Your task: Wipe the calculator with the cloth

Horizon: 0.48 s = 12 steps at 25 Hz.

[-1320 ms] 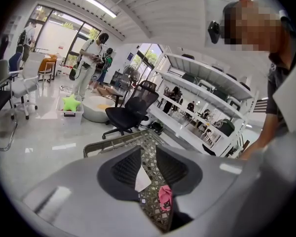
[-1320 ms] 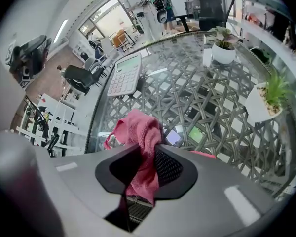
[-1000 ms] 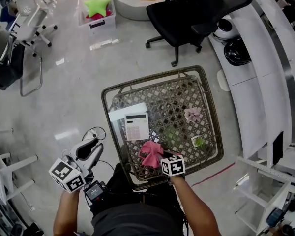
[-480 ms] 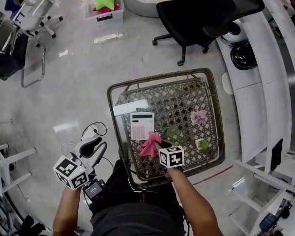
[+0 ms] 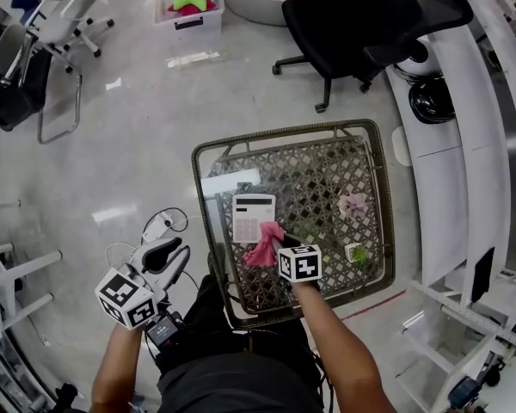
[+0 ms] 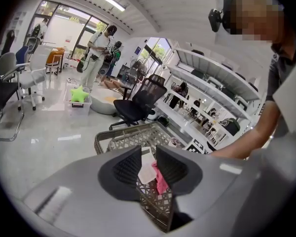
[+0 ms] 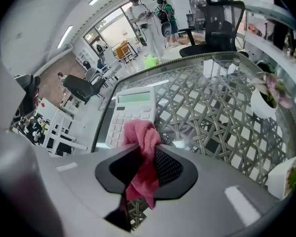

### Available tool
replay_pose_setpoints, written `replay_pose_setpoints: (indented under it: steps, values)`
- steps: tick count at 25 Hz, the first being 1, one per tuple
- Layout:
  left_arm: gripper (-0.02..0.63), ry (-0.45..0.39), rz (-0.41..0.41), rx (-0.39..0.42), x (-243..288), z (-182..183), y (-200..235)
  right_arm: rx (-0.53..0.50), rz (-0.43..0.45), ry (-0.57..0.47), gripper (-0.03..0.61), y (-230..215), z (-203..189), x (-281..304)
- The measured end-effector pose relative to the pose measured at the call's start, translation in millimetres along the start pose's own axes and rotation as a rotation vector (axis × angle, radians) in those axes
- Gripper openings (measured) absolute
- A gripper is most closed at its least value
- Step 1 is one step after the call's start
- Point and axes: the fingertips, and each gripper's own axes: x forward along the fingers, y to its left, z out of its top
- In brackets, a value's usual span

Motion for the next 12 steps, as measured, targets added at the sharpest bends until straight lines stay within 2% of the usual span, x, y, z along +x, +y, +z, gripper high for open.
replay_pose_setpoints:
  steps: [6,12]
  values:
    - [0.108,-0.005,0.003,-0.002,-3.8,-6.5,-1.7,-0.163,-0.017,-0.043,0.077,16.2,12.0,-3.6]
    - [0.108,0.004,-0.002,-0.007,-3.2,-18.9,-8.3,-0.428,-0.050,-0.036,0.077,35.7,23.7,8.3]
